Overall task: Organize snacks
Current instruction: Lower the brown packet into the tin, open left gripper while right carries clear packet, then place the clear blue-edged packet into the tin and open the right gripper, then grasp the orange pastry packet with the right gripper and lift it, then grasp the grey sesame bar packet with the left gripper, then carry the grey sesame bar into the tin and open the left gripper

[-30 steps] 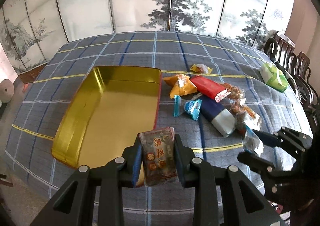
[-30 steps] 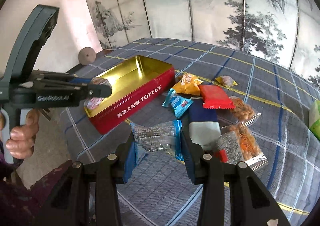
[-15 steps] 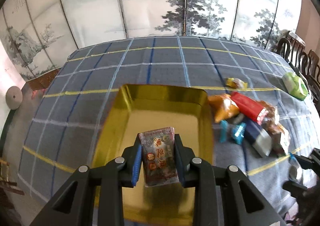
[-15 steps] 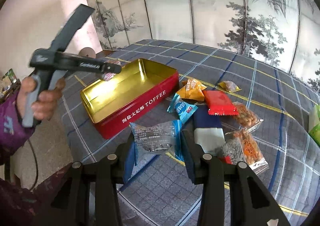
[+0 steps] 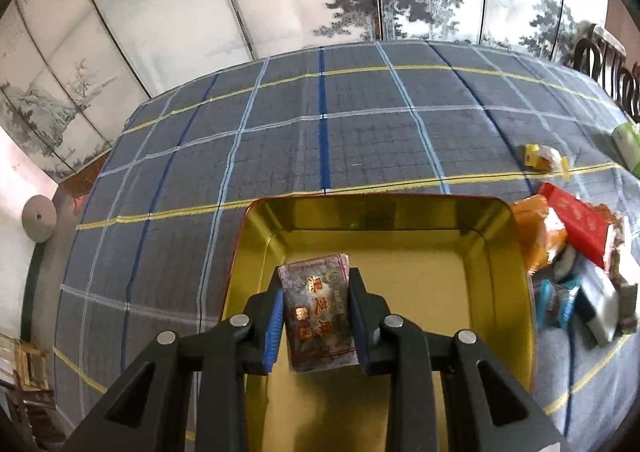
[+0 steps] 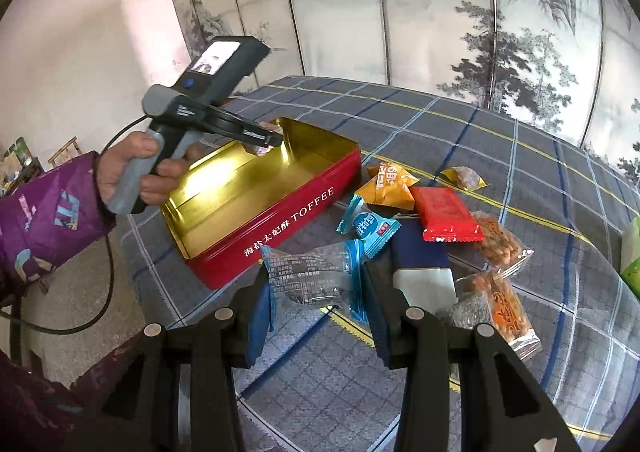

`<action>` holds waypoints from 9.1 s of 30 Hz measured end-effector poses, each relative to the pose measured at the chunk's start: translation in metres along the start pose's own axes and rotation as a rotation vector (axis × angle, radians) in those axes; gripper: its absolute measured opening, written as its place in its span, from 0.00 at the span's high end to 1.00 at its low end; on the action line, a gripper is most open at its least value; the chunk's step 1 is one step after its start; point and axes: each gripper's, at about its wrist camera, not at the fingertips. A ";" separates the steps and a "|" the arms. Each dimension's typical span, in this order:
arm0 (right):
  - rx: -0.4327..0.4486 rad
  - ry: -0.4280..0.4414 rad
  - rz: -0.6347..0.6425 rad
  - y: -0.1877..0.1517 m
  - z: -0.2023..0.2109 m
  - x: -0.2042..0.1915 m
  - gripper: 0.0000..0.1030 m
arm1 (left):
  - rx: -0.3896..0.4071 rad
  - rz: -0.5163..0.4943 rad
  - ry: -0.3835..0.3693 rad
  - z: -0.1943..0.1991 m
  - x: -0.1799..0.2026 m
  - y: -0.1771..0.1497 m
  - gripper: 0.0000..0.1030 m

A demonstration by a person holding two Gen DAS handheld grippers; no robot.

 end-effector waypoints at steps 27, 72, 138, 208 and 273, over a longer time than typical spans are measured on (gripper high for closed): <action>-0.059 0.171 0.142 0.106 -0.109 -0.038 0.60 | 0.094 0.296 0.063 0.090 -0.049 -0.099 0.45; -0.328 -0.049 0.260 0.111 -0.180 0.059 0.62 | 0.049 0.165 -0.005 0.102 0.007 -0.131 0.44; 0.143 -0.142 -0.407 -0.131 0.063 0.213 0.65 | -0.385 0.466 -0.385 0.025 0.259 -0.038 0.57; 0.034 -0.383 -0.401 -0.125 0.040 0.202 0.63 | 0.066 0.221 -0.150 0.125 0.106 -0.133 0.59; 0.017 -0.409 -0.421 -0.130 0.042 0.206 0.61 | -0.003 0.146 0.130 0.014 -0.019 -0.057 0.59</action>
Point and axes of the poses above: each gripper's, at about its wrist camera, not at the fingertips, and z roughly against the way its jaws point, x to its right, y to its top, and after that the axes turned 3 degrees about -x, right-handed
